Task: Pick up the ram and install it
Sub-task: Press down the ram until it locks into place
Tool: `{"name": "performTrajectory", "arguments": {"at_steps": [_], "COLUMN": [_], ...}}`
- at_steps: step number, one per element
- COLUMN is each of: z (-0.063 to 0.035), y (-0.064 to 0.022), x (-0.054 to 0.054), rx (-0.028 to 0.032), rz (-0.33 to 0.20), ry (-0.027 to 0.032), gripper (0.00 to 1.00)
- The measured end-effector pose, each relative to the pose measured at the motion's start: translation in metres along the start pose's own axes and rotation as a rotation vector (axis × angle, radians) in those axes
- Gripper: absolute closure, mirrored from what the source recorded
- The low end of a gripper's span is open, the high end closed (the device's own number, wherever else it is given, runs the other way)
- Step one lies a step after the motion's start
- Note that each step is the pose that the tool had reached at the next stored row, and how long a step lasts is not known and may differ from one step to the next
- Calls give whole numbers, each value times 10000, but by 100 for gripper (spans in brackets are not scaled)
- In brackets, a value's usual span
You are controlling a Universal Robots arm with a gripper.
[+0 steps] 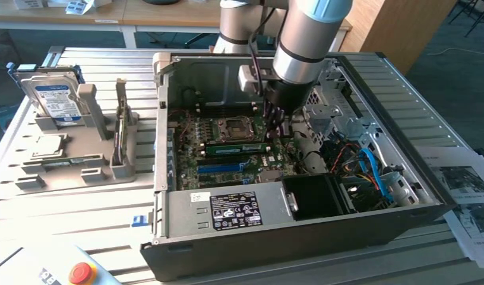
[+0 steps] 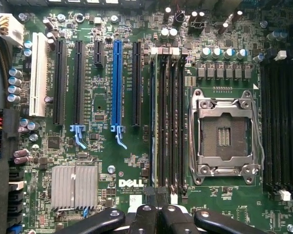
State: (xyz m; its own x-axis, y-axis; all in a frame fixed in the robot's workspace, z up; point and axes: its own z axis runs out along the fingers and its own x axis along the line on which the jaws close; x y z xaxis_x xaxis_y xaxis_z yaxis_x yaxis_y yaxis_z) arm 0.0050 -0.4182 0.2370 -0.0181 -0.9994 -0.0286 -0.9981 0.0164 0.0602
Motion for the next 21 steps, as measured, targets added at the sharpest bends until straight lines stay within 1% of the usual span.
{"name": "performTrajectory", "arguments": {"at_steps": [4,21], "z": [23,46], "y": [-1,-3], "x": [1,-8], "rx": [0,0], "rz": [-1,-1], "ry": [1,0], "gripper": [90,90]}}
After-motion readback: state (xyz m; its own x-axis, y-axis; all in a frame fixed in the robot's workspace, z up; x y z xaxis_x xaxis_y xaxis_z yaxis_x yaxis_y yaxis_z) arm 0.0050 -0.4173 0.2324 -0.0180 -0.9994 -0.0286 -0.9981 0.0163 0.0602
